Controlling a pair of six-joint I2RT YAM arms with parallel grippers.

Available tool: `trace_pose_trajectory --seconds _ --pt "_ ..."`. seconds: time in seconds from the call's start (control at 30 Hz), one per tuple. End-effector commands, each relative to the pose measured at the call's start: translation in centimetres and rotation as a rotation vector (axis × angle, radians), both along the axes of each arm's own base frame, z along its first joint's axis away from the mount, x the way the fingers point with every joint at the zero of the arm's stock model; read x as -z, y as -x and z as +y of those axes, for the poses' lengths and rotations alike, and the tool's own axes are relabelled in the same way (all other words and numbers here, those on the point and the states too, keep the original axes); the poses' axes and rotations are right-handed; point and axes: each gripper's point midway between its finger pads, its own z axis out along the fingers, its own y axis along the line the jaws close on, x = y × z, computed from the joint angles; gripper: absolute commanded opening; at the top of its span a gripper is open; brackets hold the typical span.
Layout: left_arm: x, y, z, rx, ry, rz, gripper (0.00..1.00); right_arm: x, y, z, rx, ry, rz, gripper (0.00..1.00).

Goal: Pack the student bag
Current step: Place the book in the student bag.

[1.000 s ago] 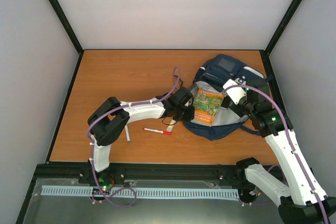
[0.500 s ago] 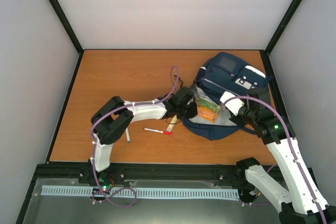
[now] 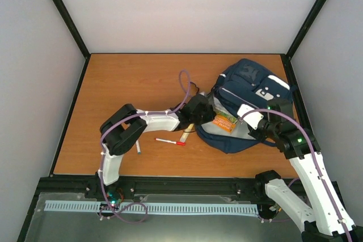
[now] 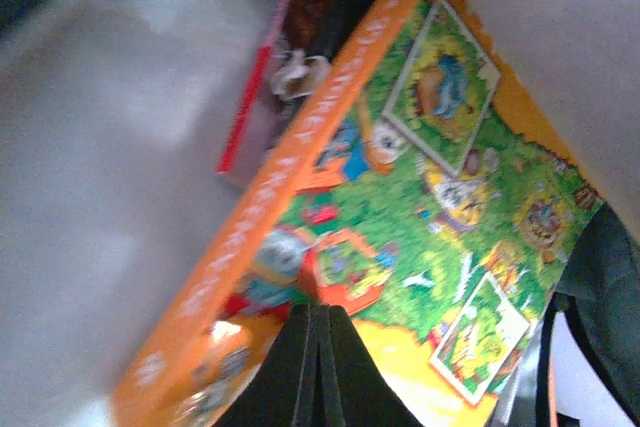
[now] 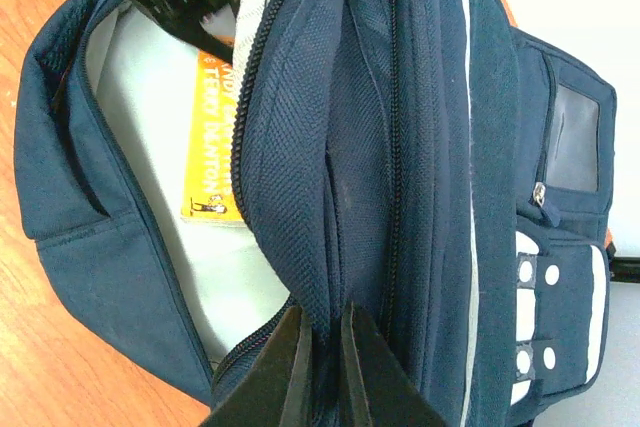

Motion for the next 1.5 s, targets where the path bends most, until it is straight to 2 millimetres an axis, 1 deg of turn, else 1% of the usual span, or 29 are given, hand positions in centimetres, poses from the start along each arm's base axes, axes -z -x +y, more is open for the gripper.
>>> trace_pose_trajectory --seconds 0.0,0.07,0.17,0.27,0.33,0.43,0.57,0.7,0.8,0.87,0.93,0.97,1.03,1.1,1.23,1.33,1.47 --pt "-2.6 0.7 2.6 -0.075 -0.004 -0.026 0.01 -1.0 -0.3 0.6 -0.024 -0.031 -0.058 0.03" --pt "-2.4 1.6 3.5 -0.064 -0.037 -0.006 0.01 -0.7 -0.5 0.5 -0.012 -0.028 -0.053 0.03" --pt "-0.7 3.3 4.0 -0.031 -0.085 0.025 0.01 -0.3 -0.6 0.4 -0.003 -0.030 -0.050 0.03" --pt "1.5 4.5 3.4 0.017 -0.104 0.078 0.01 -0.2 -0.7 0.5 -0.001 -0.038 -0.044 0.03" --pt "2.4 5.0 2.9 0.037 -0.095 0.102 0.01 -0.1 -0.7 0.6 0.000 -0.046 -0.039 0.03" --pt "3.2 5.4 2.4 0.046 -0.121 0.111 0.01 -0.1 -0.8 0.7 0.002 -0.053 -0.034 0.03" --pt "3.6 5.4 1.6 0.047 -0.101 0.116 0.01 -0.2 -0.7 1.0 -0.005 -0.065 -0.027 0.03" --pt "2.6 4.8 0.4 0.039 -0.053 0.096 0.01 -0.2 -0.5 1.1 -0.011 -0.071 -0.020 0.03" --pt "2.3 4.6 -0.3 0.045 -0.066 0.093 0.01 -0.2 -0.4 1.2 -0.017 -0.073 -0.016 0.03" --pt "3.0 4.6 -0.4 0.037 -0.111 0.116 0.01 -0.1 -0.4 1.3 -0.021 -0.079 -0.012 0.03" --pt "4.1 4.5 0.1 -0.006 -0.167 0.139 0.01 -0.2 -0.5 1.4 -0.018 -0.082 -0.010 0.03" --pt "4.4 4.3 0.2 -0.031 -0.168 0.148 0.01 -0.2 -0.5 1.4 -0.019 -0.083 -0.013 0.03" --pt "4.6 3.6 -0.2 -0.073 -0.129 0.147 0.01 -0.2 -0.4 1.4 -0.024 -0.083 -0.016 0.03" --pt "4.2 2.6 -1.0 -0.113 -0.066 0.126 0.01 -0.1 -0.4 1.4 -0.027 -0.078 -0.012 0.03" --pt "2.4 0.8 -2.0 -0.182 0.049 0.066 0.01 0.3 0.2 1.3 -0.048 -0.058 0.007 0.03" --pt "0.6 -0.2 -2.1 -0.228 0.113 0.025 0.01 1.0 0.7 1.1 -0.065 -0.025 0.038 0.03" --pt "-1.7 -0.8 -2.7 -0.244 0.205 -0.016 0.01 1.9 0.9 0.4 -0.055 0.021 0.048 0.03"
